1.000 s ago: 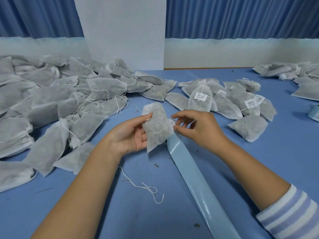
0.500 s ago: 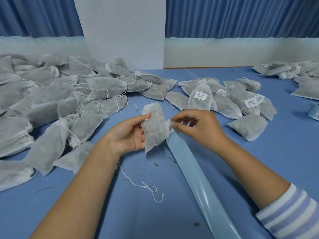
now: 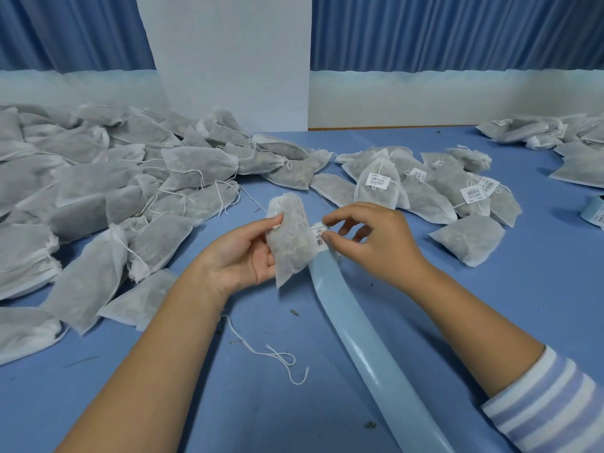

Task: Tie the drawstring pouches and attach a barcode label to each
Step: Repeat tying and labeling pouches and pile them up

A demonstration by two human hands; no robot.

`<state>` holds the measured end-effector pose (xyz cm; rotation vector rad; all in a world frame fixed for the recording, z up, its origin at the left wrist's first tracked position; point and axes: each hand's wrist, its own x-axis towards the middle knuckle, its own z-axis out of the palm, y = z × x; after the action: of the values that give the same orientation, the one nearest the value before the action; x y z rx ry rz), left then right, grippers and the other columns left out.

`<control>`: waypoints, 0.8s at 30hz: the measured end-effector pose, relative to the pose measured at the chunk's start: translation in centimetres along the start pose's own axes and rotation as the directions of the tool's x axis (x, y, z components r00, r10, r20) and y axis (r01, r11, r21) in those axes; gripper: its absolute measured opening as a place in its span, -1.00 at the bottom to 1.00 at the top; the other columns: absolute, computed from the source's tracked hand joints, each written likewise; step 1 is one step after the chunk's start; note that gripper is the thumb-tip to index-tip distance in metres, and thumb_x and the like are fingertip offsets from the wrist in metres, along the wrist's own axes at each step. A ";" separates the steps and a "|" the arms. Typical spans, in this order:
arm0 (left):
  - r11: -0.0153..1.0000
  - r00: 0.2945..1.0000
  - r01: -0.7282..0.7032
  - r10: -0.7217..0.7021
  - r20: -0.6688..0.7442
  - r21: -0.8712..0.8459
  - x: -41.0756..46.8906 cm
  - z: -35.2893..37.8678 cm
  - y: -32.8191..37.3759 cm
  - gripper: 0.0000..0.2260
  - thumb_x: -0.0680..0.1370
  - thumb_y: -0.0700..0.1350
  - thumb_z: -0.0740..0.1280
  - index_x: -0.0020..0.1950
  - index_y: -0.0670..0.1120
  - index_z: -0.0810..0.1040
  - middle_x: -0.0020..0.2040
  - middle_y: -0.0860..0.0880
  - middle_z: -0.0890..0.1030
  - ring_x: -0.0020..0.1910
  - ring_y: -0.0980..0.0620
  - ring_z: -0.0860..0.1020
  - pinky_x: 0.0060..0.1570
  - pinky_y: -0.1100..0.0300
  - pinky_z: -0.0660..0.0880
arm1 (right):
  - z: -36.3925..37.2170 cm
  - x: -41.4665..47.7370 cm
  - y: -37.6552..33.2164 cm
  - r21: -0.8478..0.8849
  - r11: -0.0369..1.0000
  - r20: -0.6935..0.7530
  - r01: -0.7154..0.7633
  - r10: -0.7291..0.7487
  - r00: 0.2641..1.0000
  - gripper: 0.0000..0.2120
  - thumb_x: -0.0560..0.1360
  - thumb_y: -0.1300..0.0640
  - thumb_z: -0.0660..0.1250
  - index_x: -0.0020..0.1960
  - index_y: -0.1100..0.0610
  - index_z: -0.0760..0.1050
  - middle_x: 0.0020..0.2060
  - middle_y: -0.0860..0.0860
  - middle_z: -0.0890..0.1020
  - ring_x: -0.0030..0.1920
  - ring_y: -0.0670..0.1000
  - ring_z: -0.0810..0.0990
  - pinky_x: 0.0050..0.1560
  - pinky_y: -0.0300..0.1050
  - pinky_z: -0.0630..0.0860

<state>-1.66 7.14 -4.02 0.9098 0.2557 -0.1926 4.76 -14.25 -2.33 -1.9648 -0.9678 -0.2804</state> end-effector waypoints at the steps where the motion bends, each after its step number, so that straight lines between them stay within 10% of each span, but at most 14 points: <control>1: 1.000 1.000 -0.001 0.001 0.007 -0.004 0.0 0.0 0.0 -0.77 0.46 -0.12 0.38 0.05 -0.17 0.69 0.02 -0.13 0.71 -0.06 -0.07 0.71 -0.16 0.02 0.64 | 0.0 0.0 -0.1 0.048 0.998 0.003 -0.033 0.033 0.999 -0.87 0.43 0.19 0.51 -0.03 0.06 0.68 -0.17 -0.15 0.67 -0.19 -0.17 0.61 -0.17 -0.30 0.52; 24: 0.998 0.999 0.016 -0.018 0.035 0.061 -0.6 1.0 -0.4 -0.74 0.45 -0.11 0.39 0.08 -0.17 0.70 0.11 -0.15 0.68 0.03 -0.09 0.69 -0.09 0.00 0.64 | -0.3 -0.4 -0.5 -0.127 0.975 0.026 0.180 -0.178 0.984 -0.89 0.44 0.23 0.49 -0.03 0.13 0.71 -0.14 0.03 0.64 -0.12 0.03 0.57 -0.10 -0.12 0.49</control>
<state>-2.15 6.13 -3.50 0.9633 0.2259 -0.2333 4.21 -14.54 -2.09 -2.0001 -1.1642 -0.4401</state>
